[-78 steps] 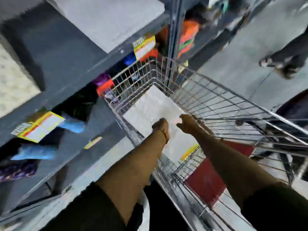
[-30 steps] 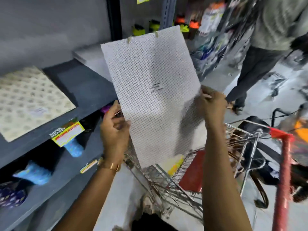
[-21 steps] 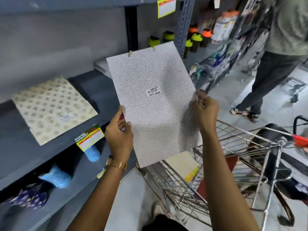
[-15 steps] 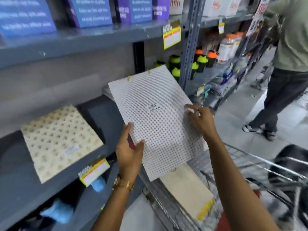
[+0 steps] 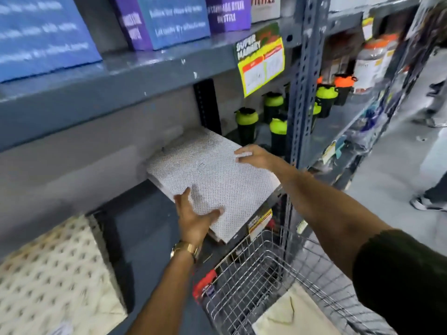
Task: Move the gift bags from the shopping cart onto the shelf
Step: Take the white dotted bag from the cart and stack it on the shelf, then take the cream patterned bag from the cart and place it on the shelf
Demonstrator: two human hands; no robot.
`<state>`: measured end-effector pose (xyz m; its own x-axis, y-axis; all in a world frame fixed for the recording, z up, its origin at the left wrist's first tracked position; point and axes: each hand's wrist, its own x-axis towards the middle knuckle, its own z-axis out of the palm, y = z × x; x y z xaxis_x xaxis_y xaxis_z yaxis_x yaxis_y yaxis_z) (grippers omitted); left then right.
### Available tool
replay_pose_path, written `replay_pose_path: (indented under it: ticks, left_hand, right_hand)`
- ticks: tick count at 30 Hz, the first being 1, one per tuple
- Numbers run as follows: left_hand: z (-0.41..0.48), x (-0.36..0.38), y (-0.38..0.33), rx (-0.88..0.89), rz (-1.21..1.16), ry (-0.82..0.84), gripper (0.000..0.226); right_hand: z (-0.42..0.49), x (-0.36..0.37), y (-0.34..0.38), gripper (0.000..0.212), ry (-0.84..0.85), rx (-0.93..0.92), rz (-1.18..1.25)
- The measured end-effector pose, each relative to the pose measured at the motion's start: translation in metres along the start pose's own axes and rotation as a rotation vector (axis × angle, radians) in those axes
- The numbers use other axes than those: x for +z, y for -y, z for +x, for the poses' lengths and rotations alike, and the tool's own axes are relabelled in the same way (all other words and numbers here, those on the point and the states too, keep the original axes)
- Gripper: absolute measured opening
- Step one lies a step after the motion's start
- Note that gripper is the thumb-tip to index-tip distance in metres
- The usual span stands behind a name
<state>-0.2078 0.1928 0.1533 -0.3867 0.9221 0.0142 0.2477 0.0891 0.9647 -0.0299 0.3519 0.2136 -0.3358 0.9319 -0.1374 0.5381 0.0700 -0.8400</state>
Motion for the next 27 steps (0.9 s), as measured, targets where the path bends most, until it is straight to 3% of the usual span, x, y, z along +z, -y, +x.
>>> replay_pose_path:
  ticks: [7, 11, 16, 20, 23, 25, 27]
  left_hand:
    - [0.036, -0.005, 0.031, -0.062, 0.1, 0.06, 0.124]
    - [0.017, -0.004, 0.02, -0.045, 0.228, 0.022, 0.112]
    - [-0.063, 0.007, -0.004, 0.166, 0.329, -0.072, 0.088]
    - [-0.148, 0.041, 0.013, 0.257, 0.3, -0.043, 0.083]
    - [-0.203, 0.088, 0.043, 0.07, 0.278, 0.158, 0.079]
    - [-0.221, 0.112, 0.062, -0.252, 0.253, 0.321, 0.081]
    - [-0.236, 0.142, 0.09, -0.537, 0.374, 0.453, 0.095]
  right_hand:
    - [0.048, 0.025, -0.048, 0.066, 0.065, 0.0, -0.312]
    - [0.03, 0.025, -0.044, 0.072, 0.002, -0.059, -0.606]
    - [-0.099, 0.053, -0.056, 0.06, -0.375, -0.255, -0.247]
    - [-0.226, 0.094, -0.126, 0.05, -0.443, -0.064, -0.117]
    - [-0.289, 0.118, -0.199, 0.048, -0.431, 0.188, -0.058]
    - [-0.309, 0.127, -0.23, 0.046, -0.378, 0.328, -0.045]
    - [-0.323, 0.132, -0.272, 0.046, -0.325, 0.477, -0.061]
